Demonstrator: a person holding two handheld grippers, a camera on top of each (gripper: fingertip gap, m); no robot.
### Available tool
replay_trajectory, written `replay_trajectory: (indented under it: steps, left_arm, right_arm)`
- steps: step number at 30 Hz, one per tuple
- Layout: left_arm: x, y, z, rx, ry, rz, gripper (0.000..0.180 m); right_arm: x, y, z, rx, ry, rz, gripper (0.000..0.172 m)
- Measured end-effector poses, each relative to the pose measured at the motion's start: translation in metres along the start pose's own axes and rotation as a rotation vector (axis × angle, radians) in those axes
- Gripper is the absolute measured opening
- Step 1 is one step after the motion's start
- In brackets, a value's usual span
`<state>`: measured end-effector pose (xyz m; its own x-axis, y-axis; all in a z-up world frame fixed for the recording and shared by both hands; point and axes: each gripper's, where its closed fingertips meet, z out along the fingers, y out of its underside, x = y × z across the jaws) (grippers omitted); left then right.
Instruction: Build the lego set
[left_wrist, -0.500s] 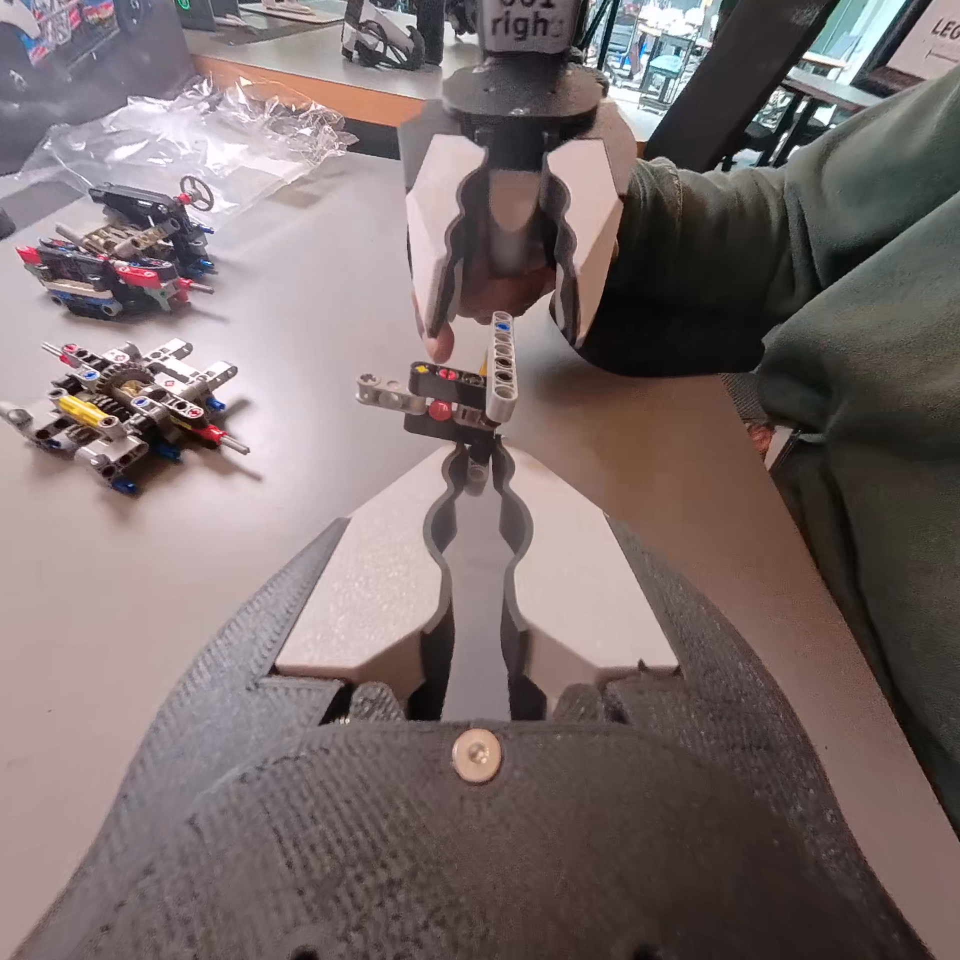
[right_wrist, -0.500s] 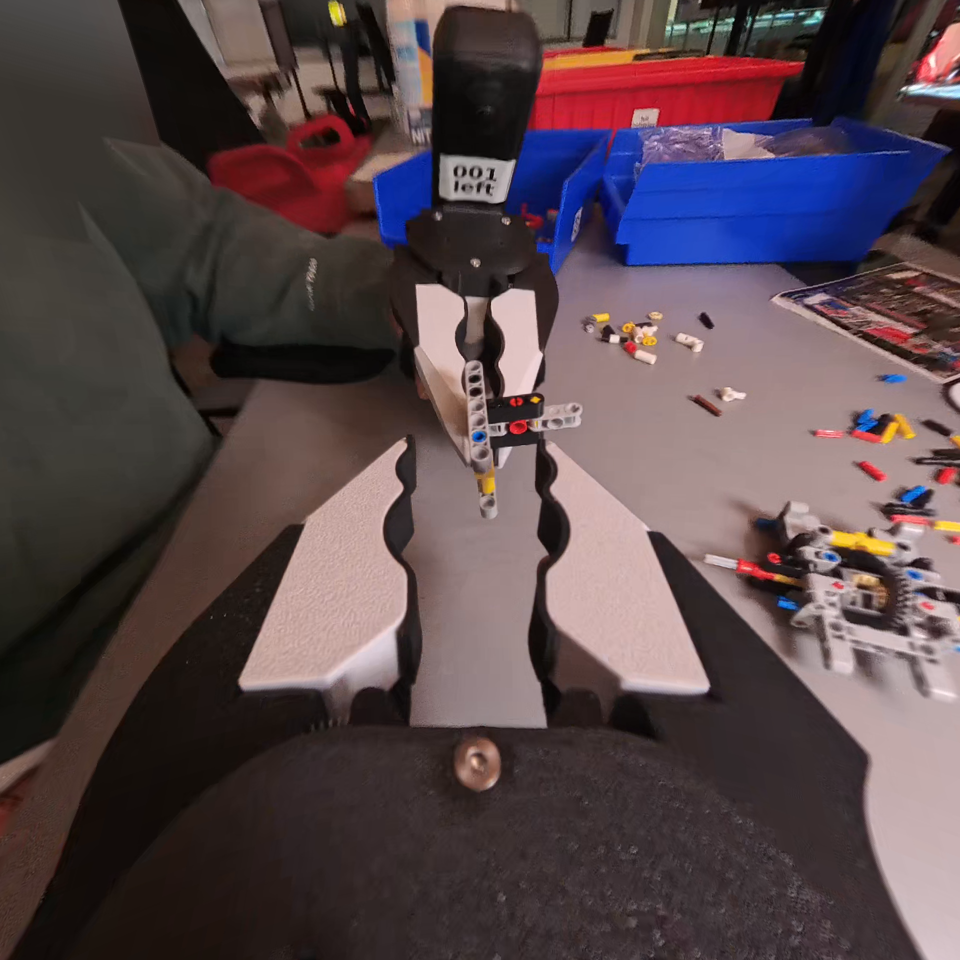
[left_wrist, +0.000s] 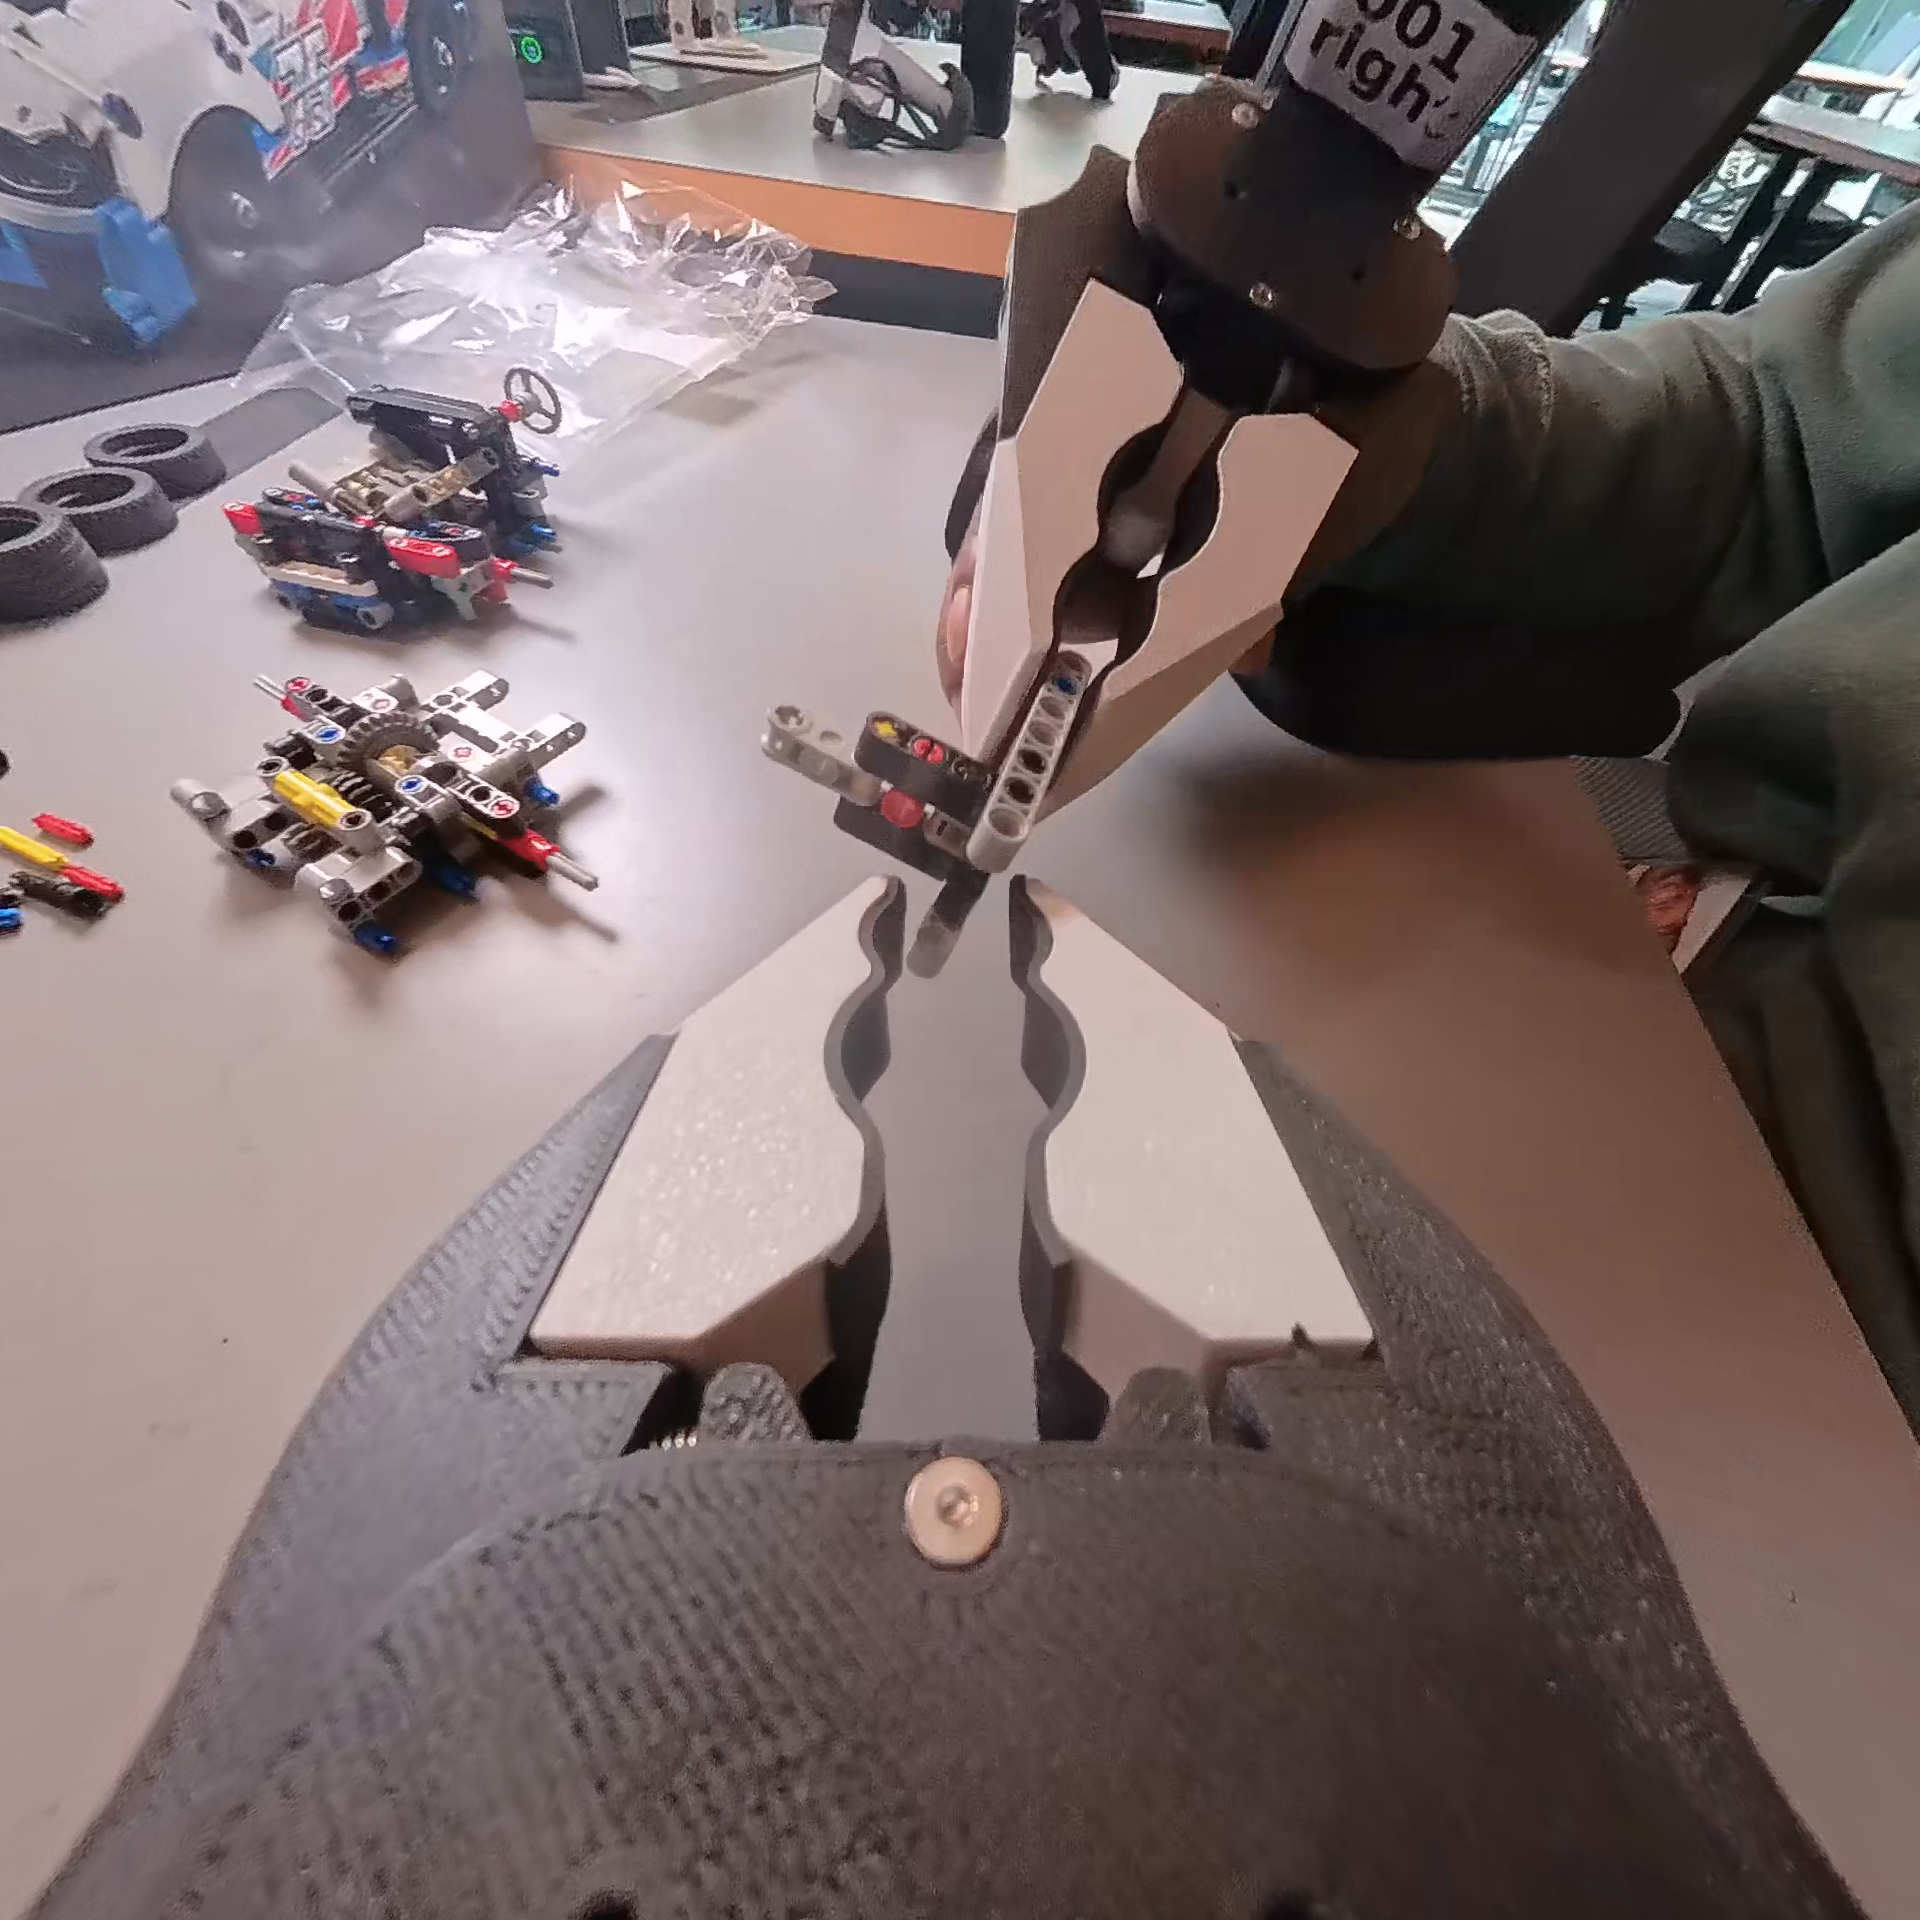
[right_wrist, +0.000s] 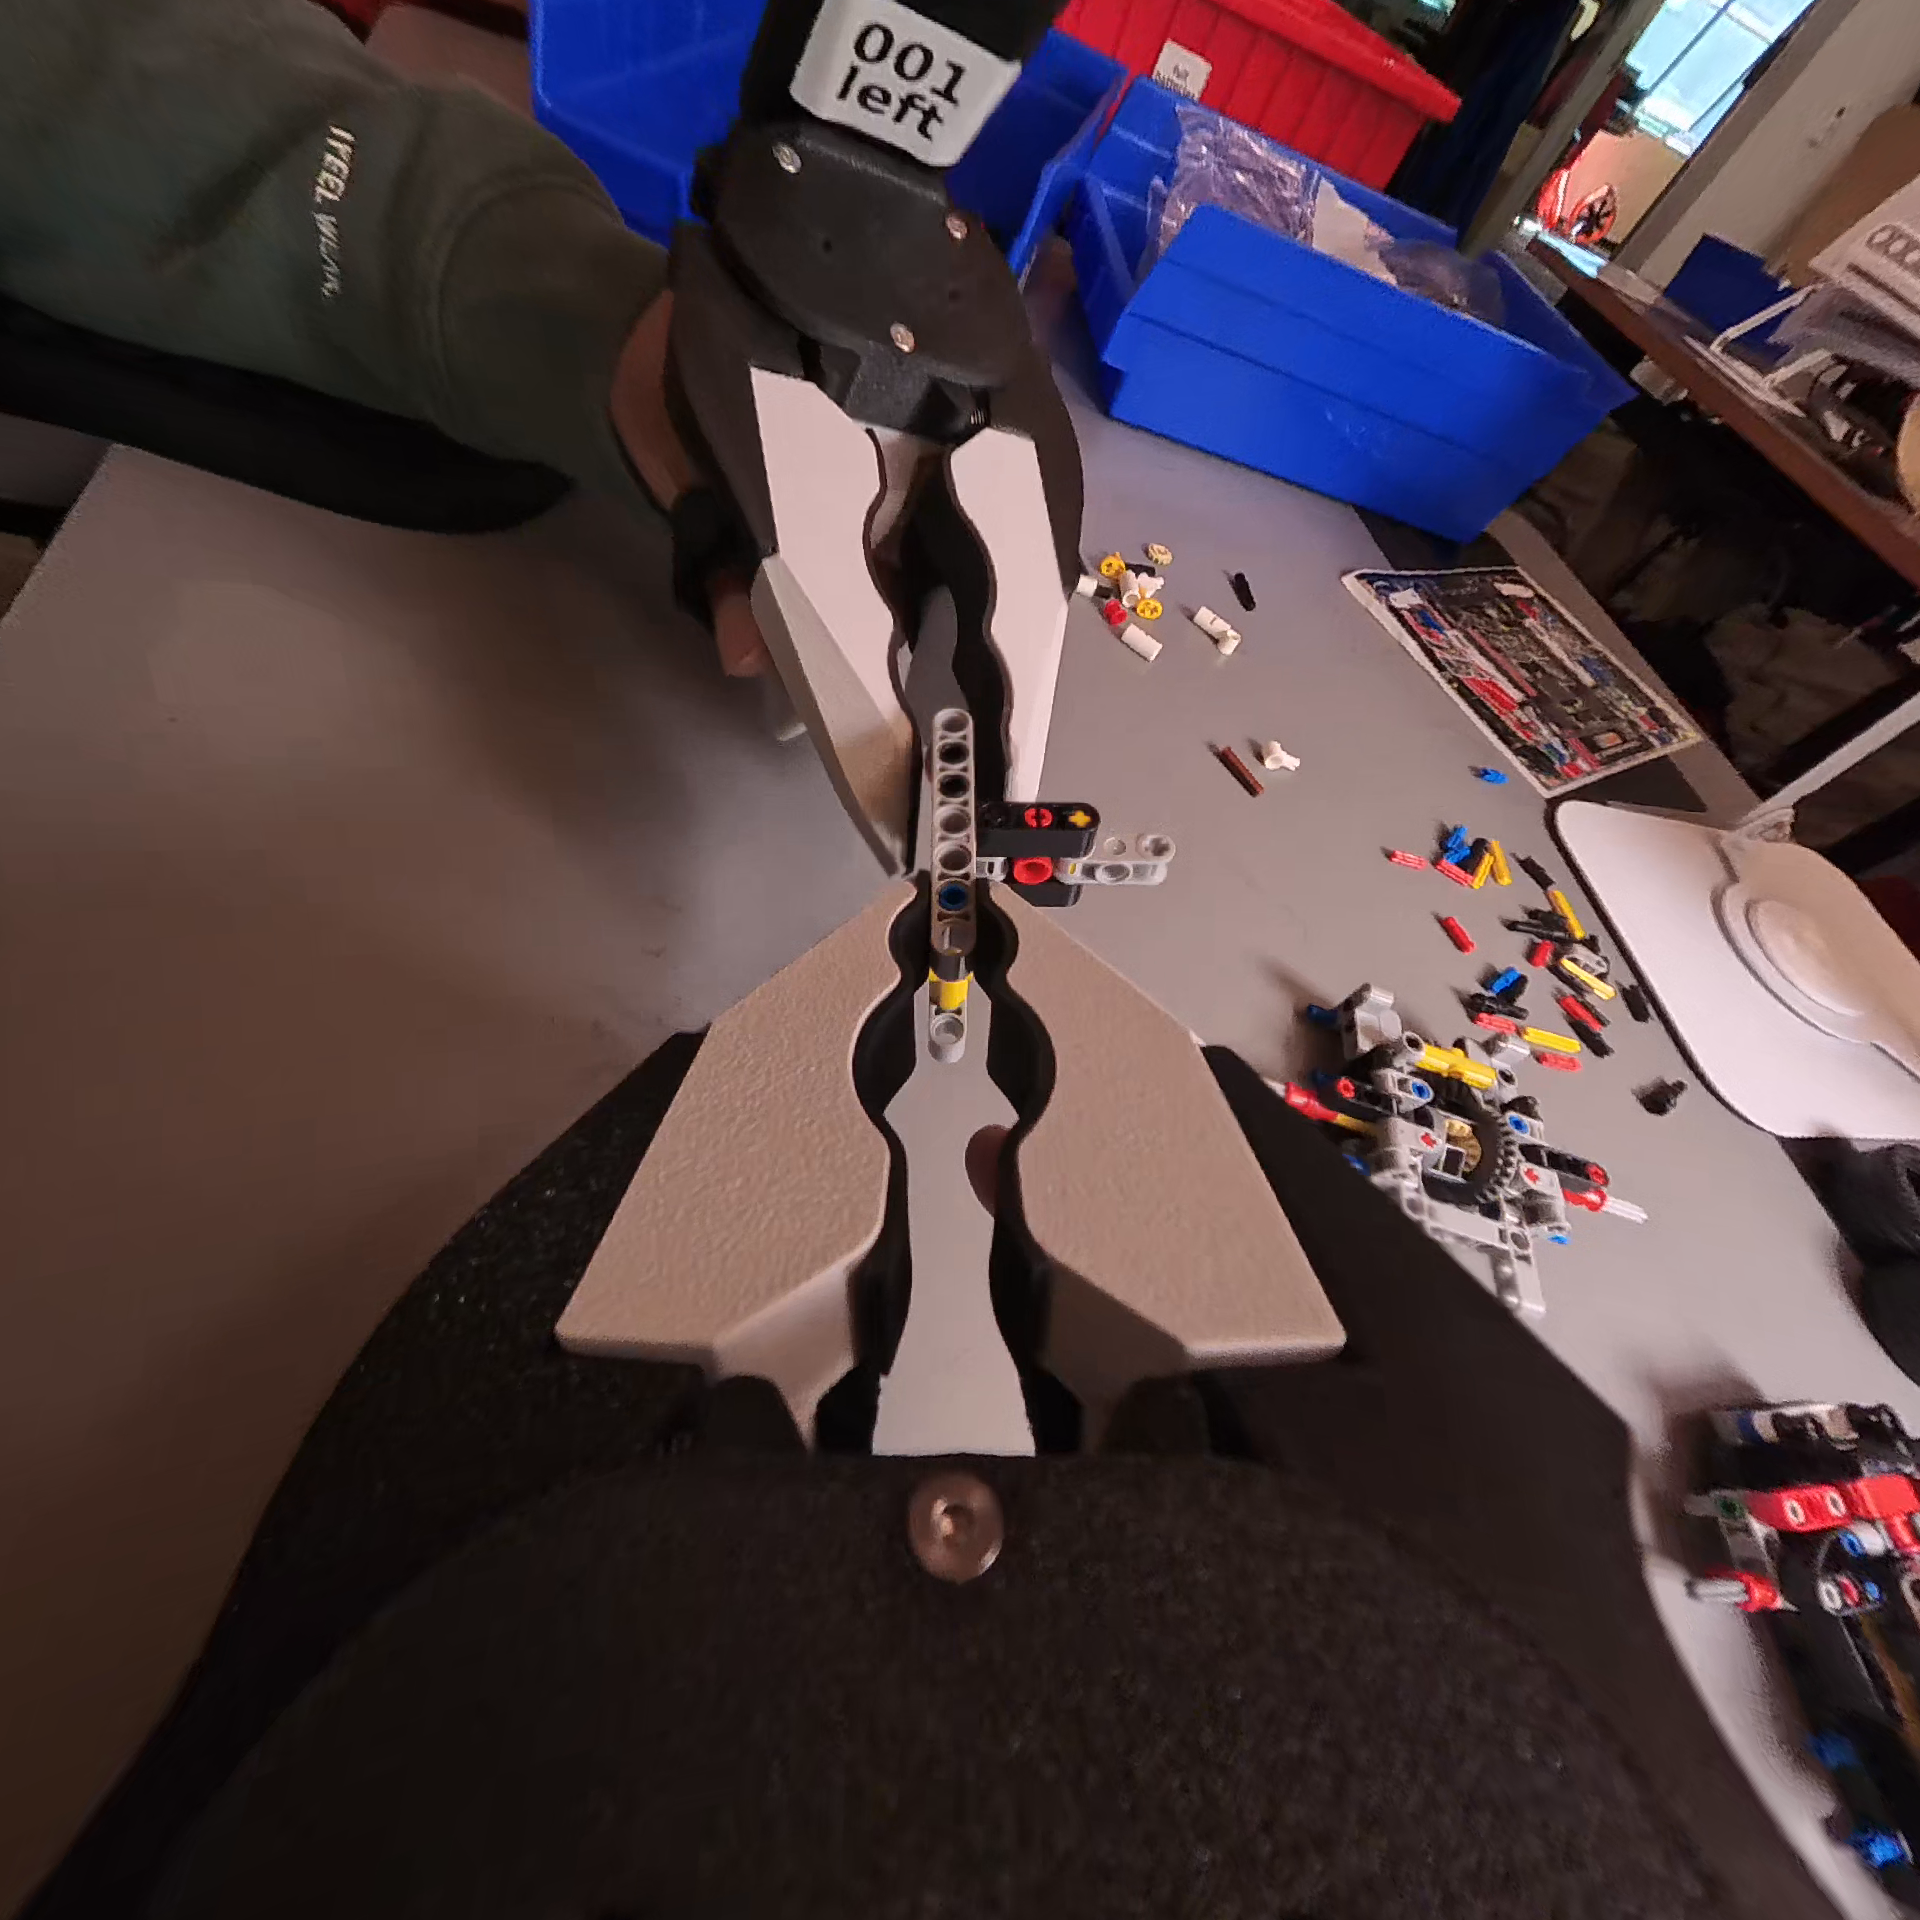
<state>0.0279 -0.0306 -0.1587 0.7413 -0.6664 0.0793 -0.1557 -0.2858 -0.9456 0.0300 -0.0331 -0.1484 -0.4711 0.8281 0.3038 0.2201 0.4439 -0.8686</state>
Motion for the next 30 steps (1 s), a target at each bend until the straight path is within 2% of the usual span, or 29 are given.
replay_trajectory:
  steps: [8,21,30]
  left_arm:
    - [-0.0006,0.0032,0.0010,-0.023,-0.024,0.044,0.018]
    - [0.0025,-0.0004,0.0016,0.012,-0.008,-0.011,0.008]
    - [-0.0034,-0.0007,0.0017,0.010,-0.046,-0.024,0.008]
  right_arm:
    - [0.0007,0.0024,0.0016,0.028,-0.031,0.097,0.005]
    - [-0.0009,-0.0037,0.0012,0.084,-0.077,0.214,0.005]
    - [0.0041,-0.0012,0.0035,0.074,-0.027,0.175,0.005]
